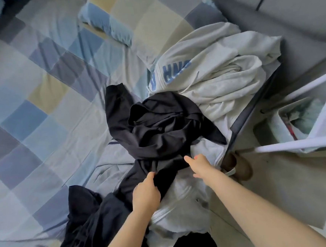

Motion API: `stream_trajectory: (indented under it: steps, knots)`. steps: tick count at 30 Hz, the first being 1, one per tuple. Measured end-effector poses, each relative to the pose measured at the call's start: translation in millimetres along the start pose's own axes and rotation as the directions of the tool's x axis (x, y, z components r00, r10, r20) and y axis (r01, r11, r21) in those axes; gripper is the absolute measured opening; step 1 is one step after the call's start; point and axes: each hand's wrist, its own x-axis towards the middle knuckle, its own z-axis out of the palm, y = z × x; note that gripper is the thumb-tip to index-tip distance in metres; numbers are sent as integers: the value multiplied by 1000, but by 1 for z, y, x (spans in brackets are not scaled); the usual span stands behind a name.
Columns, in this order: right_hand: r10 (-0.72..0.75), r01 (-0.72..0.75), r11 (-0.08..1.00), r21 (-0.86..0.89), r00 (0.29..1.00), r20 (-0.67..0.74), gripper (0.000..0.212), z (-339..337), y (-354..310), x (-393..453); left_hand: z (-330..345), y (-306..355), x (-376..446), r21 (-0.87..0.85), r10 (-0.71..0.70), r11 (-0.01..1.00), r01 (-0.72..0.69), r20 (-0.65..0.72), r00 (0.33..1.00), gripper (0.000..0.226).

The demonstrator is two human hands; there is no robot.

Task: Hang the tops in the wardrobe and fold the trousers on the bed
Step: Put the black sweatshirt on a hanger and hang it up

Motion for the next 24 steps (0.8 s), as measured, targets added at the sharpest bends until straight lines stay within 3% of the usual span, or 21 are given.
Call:
stream_trajectory:
  steps: [3, 6, 8, 10, 12, 13, 15, 19, 24]
  knots:
    - [102, -117, 953, 281, 993, 67, 65, 9, -3, 3, -11, 1, 1, -329, 63, 943, -41, 57, 996, 49]
    - [99, -150, 855, 497, 987, 127, 49, 14, -16, -4, -27, 6, -12, -404, 153, 910, -89, 129, 980, 47]
    - [42, -85, 847, 525, 995, 92, 40, 14, -28, -14, -37, 8, -28, -399, 148, 915, -60, 195, 970, 38]
    - [-63, 40, 885, 464, 997, 35, 46, 9, -46, -39, -49, 10, -47, -412, 151, 910, -44, 230, 962, 37]
    - [-191, 189, 895, 405, 981, -36, 37, -3, -61, -73, -64, 13, -69, -469, 143, 883, -19, 230, 963, 39]
    - [-243, 248, 890, 383, 968, -62, 34, -11, -69, -93, -75, 15, -80, -497, 138, 868, -14, 215, 967, 35]
    - [-303, 332, 882, 333, 943, -137, 46, -29, -85, -137, -98, 19, -100, -509, 158, 858, -70, 133, 978, 16]
    - [-512, 556, 814, 169, 823, -246, 44, -66, -111, -220, -145, 29, -131, -361, 210, 897, -254, -157, 965, 11]
    - [-770, 812, 582, 40, 567, -295, 29, -100, -156, -326, -216, 75, -172, -356, 289, 835, -420, -366, 884, 28]
